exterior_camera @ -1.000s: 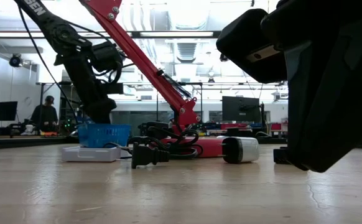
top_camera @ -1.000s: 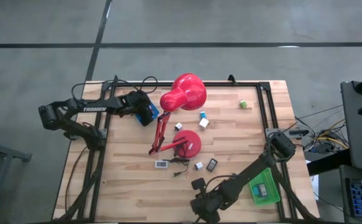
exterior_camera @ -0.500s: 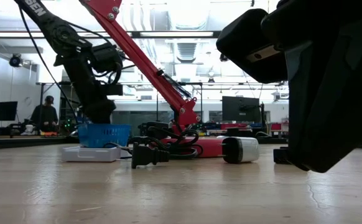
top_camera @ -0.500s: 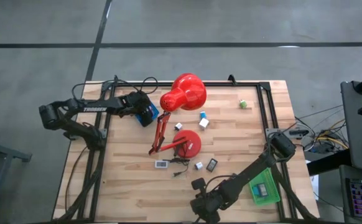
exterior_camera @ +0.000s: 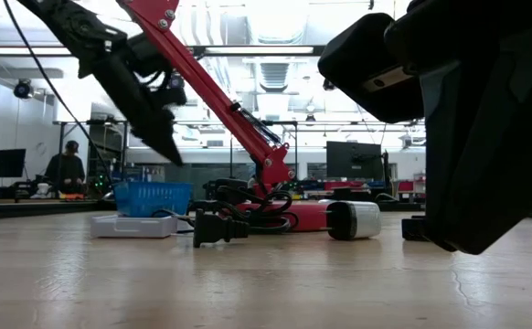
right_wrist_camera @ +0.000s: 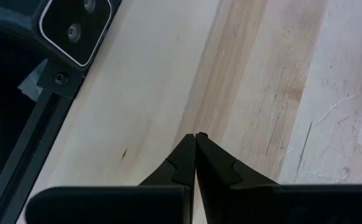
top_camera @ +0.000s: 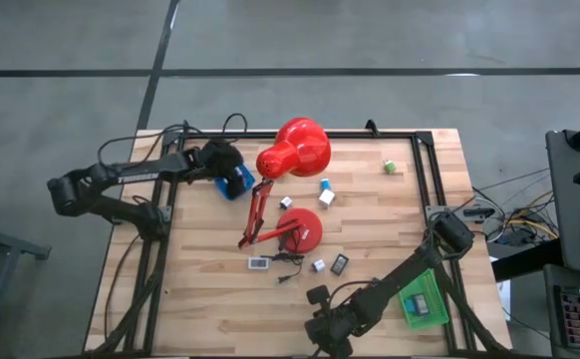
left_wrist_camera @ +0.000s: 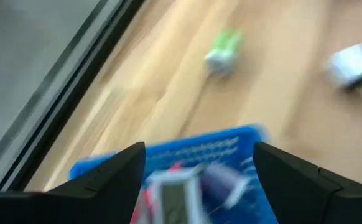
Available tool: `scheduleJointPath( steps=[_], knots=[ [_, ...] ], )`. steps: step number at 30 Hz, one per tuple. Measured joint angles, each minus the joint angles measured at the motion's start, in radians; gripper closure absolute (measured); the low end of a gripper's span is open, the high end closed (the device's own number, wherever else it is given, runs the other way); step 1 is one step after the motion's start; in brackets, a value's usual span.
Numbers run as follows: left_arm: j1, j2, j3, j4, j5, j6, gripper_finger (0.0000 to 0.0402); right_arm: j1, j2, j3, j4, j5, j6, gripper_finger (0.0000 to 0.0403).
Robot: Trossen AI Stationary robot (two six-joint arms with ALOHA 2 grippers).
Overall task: Pick & Place Office items
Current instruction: Put the top white digital clock into the green bin
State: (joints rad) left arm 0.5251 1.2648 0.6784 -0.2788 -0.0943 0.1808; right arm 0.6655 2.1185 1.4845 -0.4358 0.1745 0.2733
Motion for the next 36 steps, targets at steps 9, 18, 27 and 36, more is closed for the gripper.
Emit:
scheduleJointPath(
  steps=[9, 18, 27, 36],
  knots=[
    [-0.033, 0.053, 0.013, 0.14, 0.179, 0.161, 0.0104, 0.0, 0.0, 0.0, -0.001, 0.0, -0.004, 0.0394],
    [-0.033, 0.205, 0.087, 0.16, 0.208, 0.257, 0.0108, -0.002, 0.0, 0.0, -0.003, -0.003, -0.011, 0.0394],
    [-0.028, 0.369, 0.199, 0.155, 0.21, 0.308, 0.0109, -0.002, 0.0, 0.0, -0.003, -0.002, -0.007, 0.0394],
    [0.006, 0.493, 0.298, 0.1, 0.211, 0.341, 0.0109, -0.002, 0.0, 0.0, -0.003, -0.002, -0.004, 0.0394]
  ],
)
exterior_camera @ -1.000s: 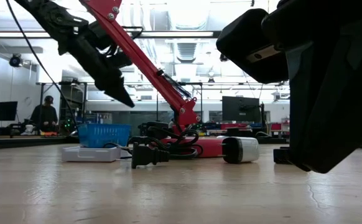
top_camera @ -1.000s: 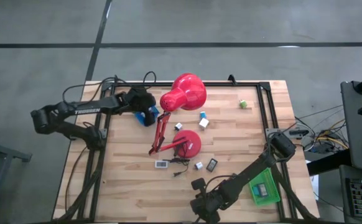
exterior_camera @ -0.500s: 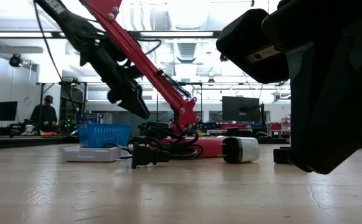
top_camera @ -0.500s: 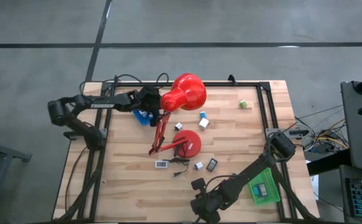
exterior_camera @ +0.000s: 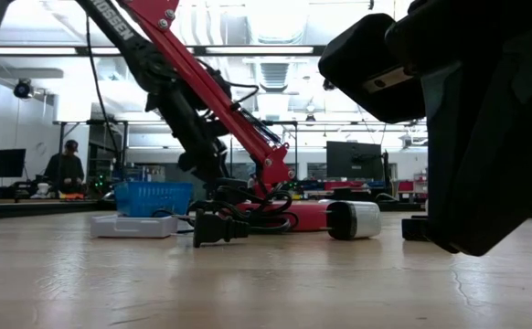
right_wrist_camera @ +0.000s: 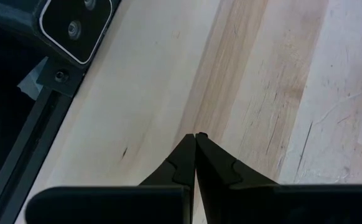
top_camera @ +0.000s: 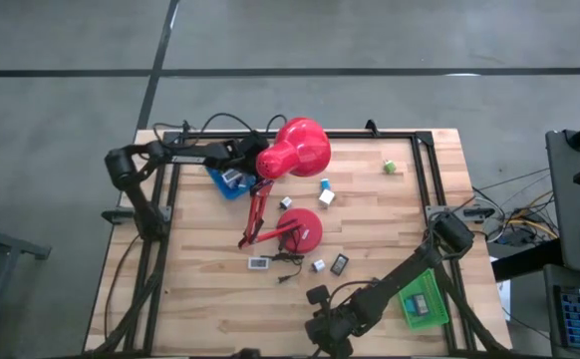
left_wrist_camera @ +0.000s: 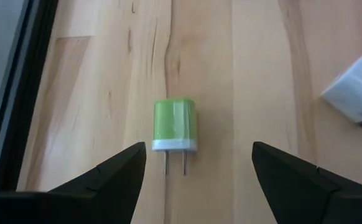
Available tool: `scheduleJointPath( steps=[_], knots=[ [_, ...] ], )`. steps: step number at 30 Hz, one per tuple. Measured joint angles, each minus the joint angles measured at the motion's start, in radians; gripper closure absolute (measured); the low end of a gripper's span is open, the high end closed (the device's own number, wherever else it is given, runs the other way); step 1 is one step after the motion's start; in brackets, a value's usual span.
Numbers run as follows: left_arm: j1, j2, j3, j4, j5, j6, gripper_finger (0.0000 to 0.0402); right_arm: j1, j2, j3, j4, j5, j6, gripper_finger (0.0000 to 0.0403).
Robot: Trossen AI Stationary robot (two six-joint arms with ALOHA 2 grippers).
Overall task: Pick & Place Office items
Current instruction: Put the top white digital clock into the green bin
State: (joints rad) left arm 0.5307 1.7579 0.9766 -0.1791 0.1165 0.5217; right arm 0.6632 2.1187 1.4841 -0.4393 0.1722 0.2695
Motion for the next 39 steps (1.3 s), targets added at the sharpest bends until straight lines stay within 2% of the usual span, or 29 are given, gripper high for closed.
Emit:
scheduleJointPath(
  steps=[11, 17, 23, 31, 39],
  knots=[
    [0.064, 0.044, 0.014, -0.002, 0.053, 0.074, 0.0108, 0.0, 0.0, 0.0, 0.0, 0.0, 0.0, 0.0394],
    [0.101, 0.044, 0.014, 0.014, 0.173, 0.076, 0.0108, 0.0, 0.0, 0.0, -0.001, -0.009, 0.0, 0.0394],
    [0.104, 0.044, 0.024, 0.04, 0.208, 0.065, 0.0108, -0.003, 0.0, 0.0, -0.001, -0.013, 0.0, 0.0394],
    [0.104, 0.09, 0.082, 0.005, 0.202, 0.045, 0.0108, -0.005, 0.0, 0.0, -0.001, -0.017, 0.0, 0.0394],
    [0.106, 0.171, 0.166, -0.109, 0.145, 0.066, 0.0108, -0.005, 0.0, 0.0, -0.006, -0.019, 0.011, 0.0394]
  ],
)
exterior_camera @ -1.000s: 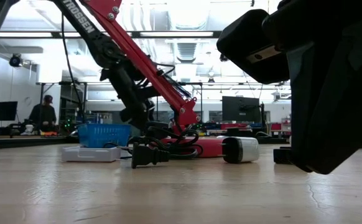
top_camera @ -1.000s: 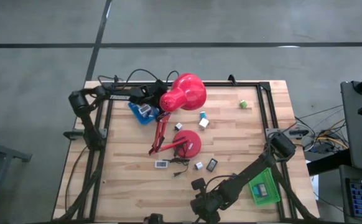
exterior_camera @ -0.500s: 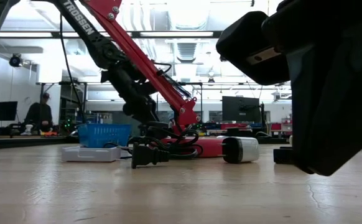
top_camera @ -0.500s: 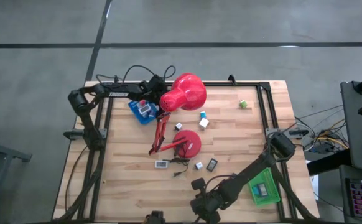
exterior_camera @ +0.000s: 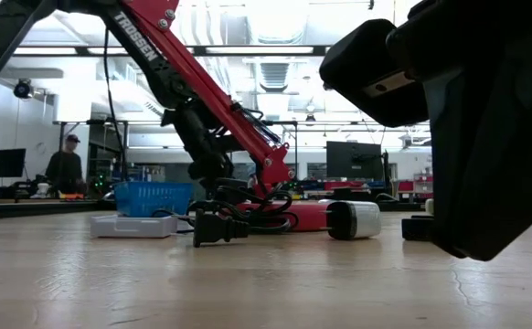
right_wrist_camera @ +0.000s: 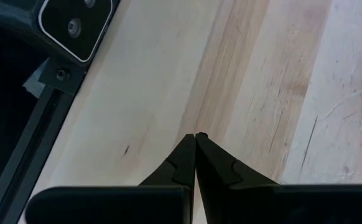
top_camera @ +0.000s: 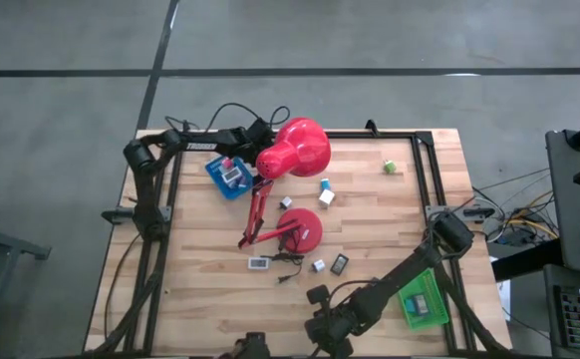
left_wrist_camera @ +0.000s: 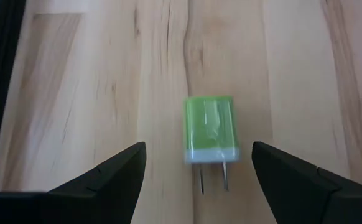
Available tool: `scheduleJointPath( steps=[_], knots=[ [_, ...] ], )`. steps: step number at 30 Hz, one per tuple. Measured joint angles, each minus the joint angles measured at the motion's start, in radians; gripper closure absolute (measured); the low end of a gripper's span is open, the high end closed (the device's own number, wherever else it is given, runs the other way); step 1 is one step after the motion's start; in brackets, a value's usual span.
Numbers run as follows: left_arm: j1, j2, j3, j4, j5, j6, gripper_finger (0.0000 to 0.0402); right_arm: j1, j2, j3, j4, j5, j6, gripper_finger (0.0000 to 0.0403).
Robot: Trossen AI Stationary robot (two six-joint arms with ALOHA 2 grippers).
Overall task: Pick & Place Office items
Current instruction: Put the top white digital clock into the green bin
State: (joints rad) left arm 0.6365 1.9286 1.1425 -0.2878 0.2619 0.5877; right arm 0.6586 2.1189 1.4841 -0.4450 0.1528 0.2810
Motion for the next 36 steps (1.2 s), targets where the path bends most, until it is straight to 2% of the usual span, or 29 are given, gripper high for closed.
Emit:
scheduleJointPath(
  steps=[23, 28, 36],
  knots=[
    [0.003, 0.018, 0.018, 0.003, 0.042, 0.009, 0.0114, 0.0, 0.0, 0.0, -0.005, 0.0, -0.003, 0.0394],
    [0.002, 0.018, 0.017, 0.003, 0.042, 0.007, 0.0149, 0.0, 0.0, 0.0, -0.005, 0.0, -0.003, 0.0394],
    [0.003, 0.018, 0.017, -0.001, 0.042, 0.004, 0.0236, 0.0, 0.0, 0.0, -0.006, 0.0, -0.003, 0.0394]
  ],
)
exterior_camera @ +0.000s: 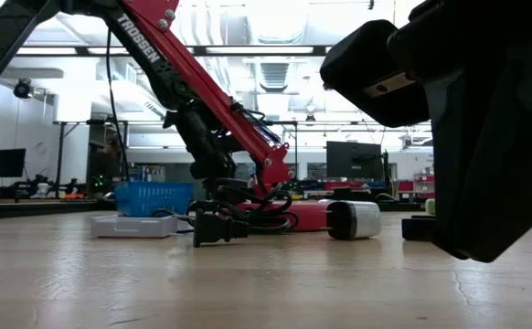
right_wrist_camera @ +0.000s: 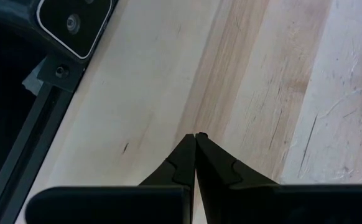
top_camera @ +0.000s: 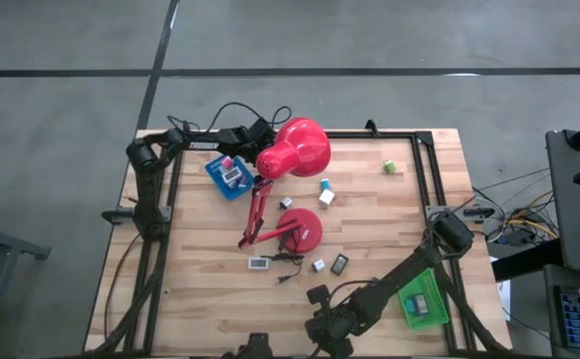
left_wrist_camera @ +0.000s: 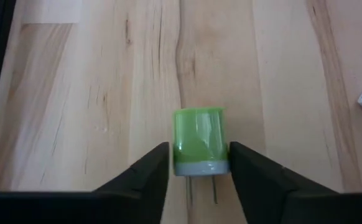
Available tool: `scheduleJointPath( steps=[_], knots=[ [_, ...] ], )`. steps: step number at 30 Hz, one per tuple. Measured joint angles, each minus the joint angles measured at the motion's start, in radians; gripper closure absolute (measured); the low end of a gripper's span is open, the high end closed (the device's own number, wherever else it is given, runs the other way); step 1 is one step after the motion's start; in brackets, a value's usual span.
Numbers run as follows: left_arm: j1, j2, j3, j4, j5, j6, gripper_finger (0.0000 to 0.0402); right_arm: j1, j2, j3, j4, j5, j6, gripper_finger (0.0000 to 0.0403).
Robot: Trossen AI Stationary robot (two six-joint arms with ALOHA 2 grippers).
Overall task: Pick & Place Office items
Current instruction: Put the top white digital clock into the green bin
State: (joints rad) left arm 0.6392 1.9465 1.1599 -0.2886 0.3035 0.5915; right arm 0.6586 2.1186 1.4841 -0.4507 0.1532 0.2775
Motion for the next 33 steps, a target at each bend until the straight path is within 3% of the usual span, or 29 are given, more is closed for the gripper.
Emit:
scheduleJointPath(
  steps=[4, 7, 21, 33],
  knots=[
    [-0.001, 0.0, 0.0, -0.004, 0.006, 0.005, 0.0268, 0.0, 0.0, 0.0, -0.002, 0.0, 0.0, 0.0394],
    [-0.005, 0.0, 0.0, -0.008, 0.011, 0.008, 0.027, 0.0, 0.0, 0.0, -0.002, 0.0, 0.0, 0.0394],
    [-0.02, 0.0, -0.001, -0.015, 0.011, 0.004, 0.0174, -0.001, 0.0, 0.0, -0.013, -0.001, 0.0, 0.0394],
    [-0.024, 0.0, -0.001, -0.012, -0.009, 0.005, 0.0169, -0.012, -0.005, 0.0, -0.018, -0.005, 0.003, 0.0394]
  ],
)
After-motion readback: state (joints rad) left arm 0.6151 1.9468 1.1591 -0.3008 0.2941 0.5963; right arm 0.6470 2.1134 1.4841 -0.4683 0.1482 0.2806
